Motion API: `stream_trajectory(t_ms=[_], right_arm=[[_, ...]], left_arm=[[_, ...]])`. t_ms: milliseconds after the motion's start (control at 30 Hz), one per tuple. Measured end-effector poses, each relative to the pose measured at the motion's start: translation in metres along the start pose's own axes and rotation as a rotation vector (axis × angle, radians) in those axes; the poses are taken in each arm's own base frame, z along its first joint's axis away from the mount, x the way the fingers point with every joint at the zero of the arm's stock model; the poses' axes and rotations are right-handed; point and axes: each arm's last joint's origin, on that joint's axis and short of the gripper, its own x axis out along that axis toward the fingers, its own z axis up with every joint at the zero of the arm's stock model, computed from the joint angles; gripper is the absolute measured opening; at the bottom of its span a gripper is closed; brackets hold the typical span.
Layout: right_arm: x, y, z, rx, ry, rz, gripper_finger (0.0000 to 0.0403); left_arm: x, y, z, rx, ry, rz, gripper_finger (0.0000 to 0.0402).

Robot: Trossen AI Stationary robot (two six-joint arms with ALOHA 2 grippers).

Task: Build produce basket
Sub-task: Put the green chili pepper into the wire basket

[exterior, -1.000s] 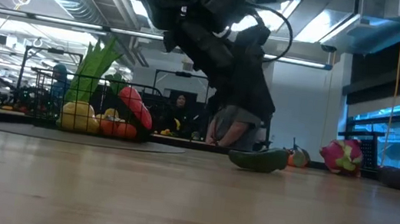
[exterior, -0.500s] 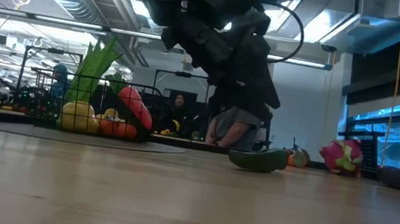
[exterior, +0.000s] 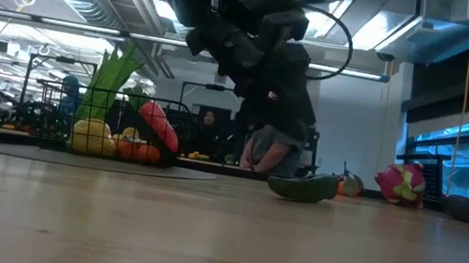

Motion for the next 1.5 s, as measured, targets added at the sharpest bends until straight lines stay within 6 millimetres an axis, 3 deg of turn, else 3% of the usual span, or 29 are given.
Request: stream_trajectory(t_ms=[233,533,667,933,1300,1500], right_arm=[[0.000,0.000,0.000,-0.001,0.000,0.000,0.0132],[0.000,0.000,0.001,0.001,-0.007,0.002,0.0132],[0.000,0.000,0.001,0.001,-0.010,0.004,0.0132],[0.000,0.001,0.002,0.003,-0.024,0.008,0.0132],[0.000,0.001,0.002,0.003,-0.024,0.008,0.0132],[0.000,0.001,0.002,0.004,-0.023,0.008,0.0132]], left_arm=[[-0.002,0.003,-0.003,-0.020,0.009,0.085,0.0114],[-0.030,-0.016,0.006,-0.026,-0.062,0.213,0.0114],[-0.031,-0.021,0.000,-0.040,-0.051,0.289,0.0114],[-0.028,-0.025,-0.005,-0.124,0.012,0.210,0.0117],[-0.026,-0.024,-0.001,-0.049,-0.060,0.267,0.0203],[-0.008,-0.015,-0.005,-0.042,-0.081,0.294,0.0214]])
